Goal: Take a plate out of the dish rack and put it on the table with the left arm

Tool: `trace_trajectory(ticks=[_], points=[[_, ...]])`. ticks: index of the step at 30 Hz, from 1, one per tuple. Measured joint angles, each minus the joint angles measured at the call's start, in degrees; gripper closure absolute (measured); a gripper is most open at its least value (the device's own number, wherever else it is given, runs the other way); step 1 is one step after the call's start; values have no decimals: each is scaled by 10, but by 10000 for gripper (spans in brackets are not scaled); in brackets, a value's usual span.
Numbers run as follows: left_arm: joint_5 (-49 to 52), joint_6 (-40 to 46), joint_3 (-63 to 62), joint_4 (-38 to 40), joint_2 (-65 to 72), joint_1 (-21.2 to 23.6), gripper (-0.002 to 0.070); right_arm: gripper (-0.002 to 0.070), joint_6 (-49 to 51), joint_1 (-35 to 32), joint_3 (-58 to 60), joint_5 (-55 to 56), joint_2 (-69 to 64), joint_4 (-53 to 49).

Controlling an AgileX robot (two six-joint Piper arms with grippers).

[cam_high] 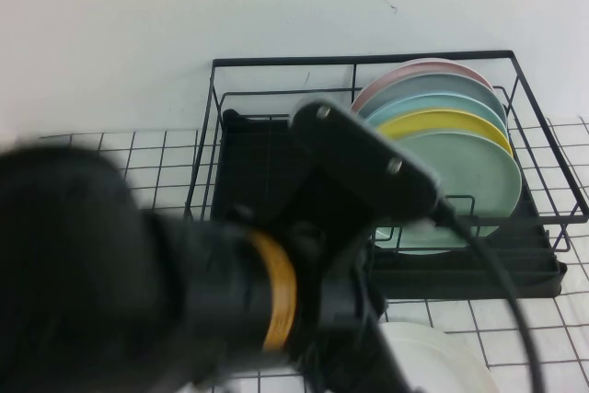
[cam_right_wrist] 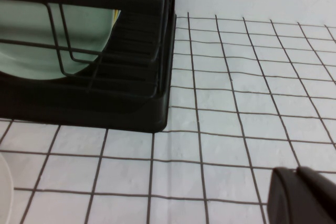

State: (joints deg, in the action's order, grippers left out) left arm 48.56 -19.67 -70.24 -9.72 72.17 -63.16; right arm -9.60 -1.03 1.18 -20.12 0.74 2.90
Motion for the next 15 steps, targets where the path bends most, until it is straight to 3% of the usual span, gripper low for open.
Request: trace_trajectory(ticks=[7,15], points=[[-40,-154,134,-156,-96,-88,673,678,0,0,0,0,0,0],[0,-179,183,-135,-134,-100,673,678,0,0,0,0,0,0]])
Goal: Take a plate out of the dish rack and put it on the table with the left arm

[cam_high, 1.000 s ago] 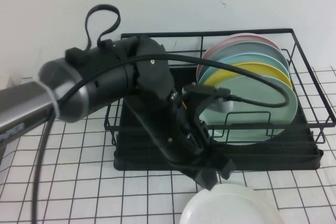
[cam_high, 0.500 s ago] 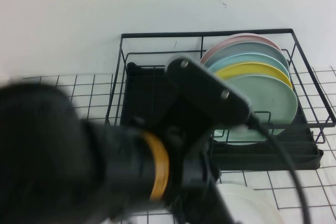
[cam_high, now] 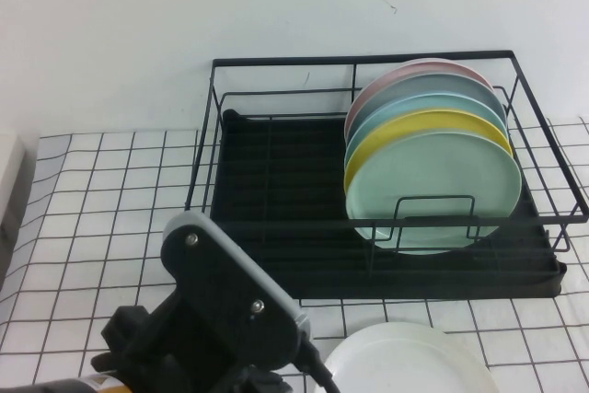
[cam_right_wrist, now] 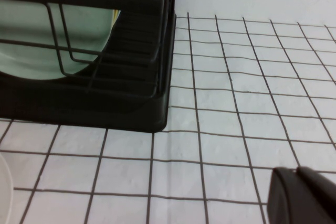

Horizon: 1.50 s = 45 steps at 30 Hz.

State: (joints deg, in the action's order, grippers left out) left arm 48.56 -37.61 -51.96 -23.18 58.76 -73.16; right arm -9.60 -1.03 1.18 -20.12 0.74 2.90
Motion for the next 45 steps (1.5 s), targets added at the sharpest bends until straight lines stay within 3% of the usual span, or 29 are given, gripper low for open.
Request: trace_trajectory(ticks=[6,8,10,14,17,19,24,30,36,41,45], points=[[-27,7,1,-10,0,0,673,678,0,0,0,0,0,0],[-76,54,3,-1,0,2,673,678,0,0,0,0,0,0],[-141,152,16,49,-6,13,673,678,0,0,0,0,0,0],[-299,463,71,257,-40,65,673,678,0,0,0,0,0,0],[-403,591,135,359,-88,120,673,678,0,0,0,0,0,0],[-456,617,181,383,-118,164,673,678,0,0,0,0,0,0],[-525,608,297,374,-210,289,674,678,0,0,0,0,0,0],[-526,489,398,341,-356,457,675,678,0,0,0,0,0,0],[-515,444,481,333,-517,636,676,678,0,0,0,0,0,0],[-482,433,526,331,-591,711,676,678,0,0,0,0,0,0],[-425,426,532,326,-593,724,676,678,0,0,0,0,0,0]])
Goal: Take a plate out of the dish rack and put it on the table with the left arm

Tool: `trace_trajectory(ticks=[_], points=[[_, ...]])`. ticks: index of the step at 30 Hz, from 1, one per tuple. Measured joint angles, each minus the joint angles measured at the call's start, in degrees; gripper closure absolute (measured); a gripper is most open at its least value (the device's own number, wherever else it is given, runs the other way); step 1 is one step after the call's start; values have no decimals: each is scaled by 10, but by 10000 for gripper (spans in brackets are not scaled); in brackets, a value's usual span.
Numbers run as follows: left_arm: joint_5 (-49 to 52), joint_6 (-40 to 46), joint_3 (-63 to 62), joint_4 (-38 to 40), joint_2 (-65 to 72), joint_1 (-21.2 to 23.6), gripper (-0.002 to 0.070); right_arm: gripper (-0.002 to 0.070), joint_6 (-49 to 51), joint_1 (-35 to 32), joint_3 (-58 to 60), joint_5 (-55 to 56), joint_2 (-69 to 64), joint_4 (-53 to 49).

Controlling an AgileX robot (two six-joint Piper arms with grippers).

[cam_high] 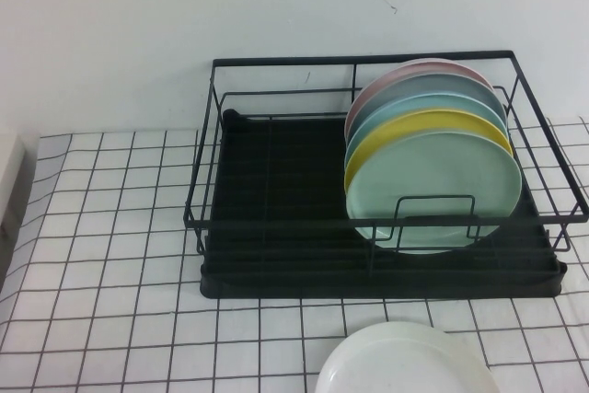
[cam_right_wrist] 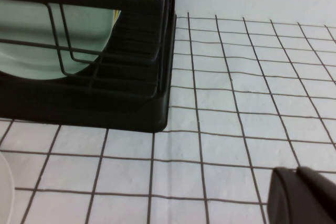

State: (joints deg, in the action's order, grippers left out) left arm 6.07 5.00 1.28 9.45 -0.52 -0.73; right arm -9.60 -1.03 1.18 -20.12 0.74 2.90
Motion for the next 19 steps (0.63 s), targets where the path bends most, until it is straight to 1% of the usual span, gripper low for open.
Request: trace_trajectory(ticks=[5,19], points=[[112,6,0,-11,-1,0,676,678,0,0,0,0,0,0],[116,9,-1,-11,-2,0,676,678,0,0,0,0,0,0]])
